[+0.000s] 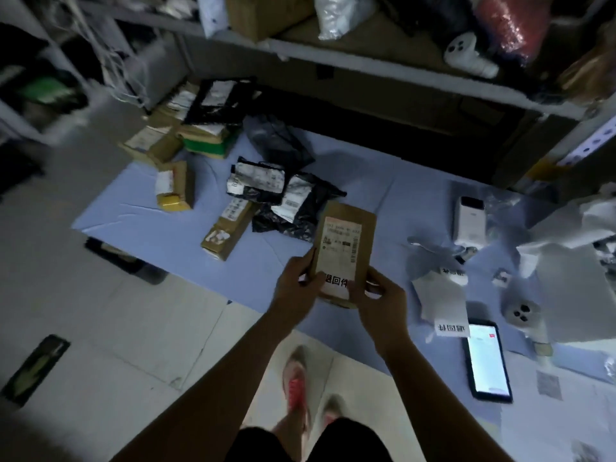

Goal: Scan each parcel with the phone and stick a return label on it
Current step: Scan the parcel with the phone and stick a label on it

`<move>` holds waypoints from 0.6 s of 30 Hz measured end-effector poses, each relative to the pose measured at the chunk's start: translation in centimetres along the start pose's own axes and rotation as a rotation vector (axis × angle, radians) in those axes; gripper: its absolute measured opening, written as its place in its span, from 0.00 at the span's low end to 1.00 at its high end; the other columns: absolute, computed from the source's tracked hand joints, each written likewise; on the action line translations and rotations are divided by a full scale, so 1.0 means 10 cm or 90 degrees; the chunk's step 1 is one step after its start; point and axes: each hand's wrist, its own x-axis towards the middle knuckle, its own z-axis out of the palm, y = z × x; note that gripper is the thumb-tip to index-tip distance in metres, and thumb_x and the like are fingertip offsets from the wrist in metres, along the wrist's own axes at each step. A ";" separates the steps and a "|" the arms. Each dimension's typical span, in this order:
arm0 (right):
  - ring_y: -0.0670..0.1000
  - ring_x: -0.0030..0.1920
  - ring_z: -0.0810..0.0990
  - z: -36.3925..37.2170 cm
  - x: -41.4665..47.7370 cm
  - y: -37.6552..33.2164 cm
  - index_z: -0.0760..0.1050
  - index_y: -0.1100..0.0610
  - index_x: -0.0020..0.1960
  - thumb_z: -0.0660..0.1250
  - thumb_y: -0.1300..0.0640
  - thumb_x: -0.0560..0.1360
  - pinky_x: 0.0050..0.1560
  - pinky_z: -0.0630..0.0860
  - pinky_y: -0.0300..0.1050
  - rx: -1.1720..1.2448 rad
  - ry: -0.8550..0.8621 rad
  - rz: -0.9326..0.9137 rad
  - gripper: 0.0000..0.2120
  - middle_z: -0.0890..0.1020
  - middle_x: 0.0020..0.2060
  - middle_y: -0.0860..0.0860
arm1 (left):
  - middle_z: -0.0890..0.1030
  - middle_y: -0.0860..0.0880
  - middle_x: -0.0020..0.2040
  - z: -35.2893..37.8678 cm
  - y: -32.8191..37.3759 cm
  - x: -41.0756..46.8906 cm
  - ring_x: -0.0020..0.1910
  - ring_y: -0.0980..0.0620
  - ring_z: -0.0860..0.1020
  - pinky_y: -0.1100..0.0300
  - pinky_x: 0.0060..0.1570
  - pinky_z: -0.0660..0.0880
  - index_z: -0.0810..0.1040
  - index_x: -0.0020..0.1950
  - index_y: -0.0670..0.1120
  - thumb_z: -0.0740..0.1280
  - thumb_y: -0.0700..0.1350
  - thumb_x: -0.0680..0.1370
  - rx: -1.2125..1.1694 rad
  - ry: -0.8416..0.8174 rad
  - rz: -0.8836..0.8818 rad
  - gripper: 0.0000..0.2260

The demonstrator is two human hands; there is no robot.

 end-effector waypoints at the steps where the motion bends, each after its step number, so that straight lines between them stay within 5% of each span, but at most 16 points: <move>1: 0.41 0.52 0.83 0.09 -0.01 -0.11 0.82 0.47 0.62 0.72 0.52 0.76 0.54 0.82 0.47 -0.004 -0.013 -0.021 0.14 0.86 0.52 0.43 | 0.76 0.46 0.61 -0.15 0.06 -0.05 0.63 0.52 0.76 0.51 0.63 0.77 0.71 0.74 0.52 0.66 0.39 0.81 0.006 0.028 0.005 0.21; 3: 0.42 0.54 0.82 0.33 -0.06 -0.35 0.80 0.48 0.66 0.72 0.51 0.76 0.55 0.81 0.44 -0.003 -0.049 -0.055 0.18 0.85 0.55 0.45 | 0.76 0.47 0.61 -0.49 0.15 -0.17 0.63 0.53 0.76 0.52 0.61 0.78 0.71 0.74 0.50 0.66 0.39 0.81 0.007 0.088 0.027 0.22; 8: 0.40 0.56 0.82 1.24 -0.33 -0.96 0.80 0.46 0.67 0.73 0.54 0.77 0.54 0.80 0.39 0.044 -0.163 -0.155 0.18 0.84 0.56 0.42 | 0.76 0.55 0.60 -1.58 0.08 -0.48 0.61 0.63 0.77 0.70 0.53 0.76 0.71 0.74 0.54 0.66 0.41 0.82 0.005 0.216 0.117 0.22; 13: 0.39 0.53 0.83 2.46 -0.71 -1.34 0.83 0.47 0.60 0.73 0.56 0.75 0.55 0.81 0.42 0.031 -0.237 -0.171 0.14 0.86 0.51 0.41 | 0.75 0.51 0.59 -2.77 -0.34 -0.71 0.59 0.59 0.77 0.65 0.56 0.77 0.68 0.75 0.57 0.64 0.49 0.79 -0.002 0.301 0.101 0.24; 18: 0.40 0.51 0.84 3.87 -1.20 -1.57 0.84 0.45 0.56 0.74 0.55 0.75 0.49 0.80 0.36 -0.012 -0.265 -0.188 0.11 0.86 0.48 0.36 | 0.72 0.52 0.64 -4.12 -0.95 -0.90 0.61 0.62 0.73 0.60 0.63 0.75 0.67 0.78 0.52 0.64 0.46 0.81 0.018 0.318 0.090 0.25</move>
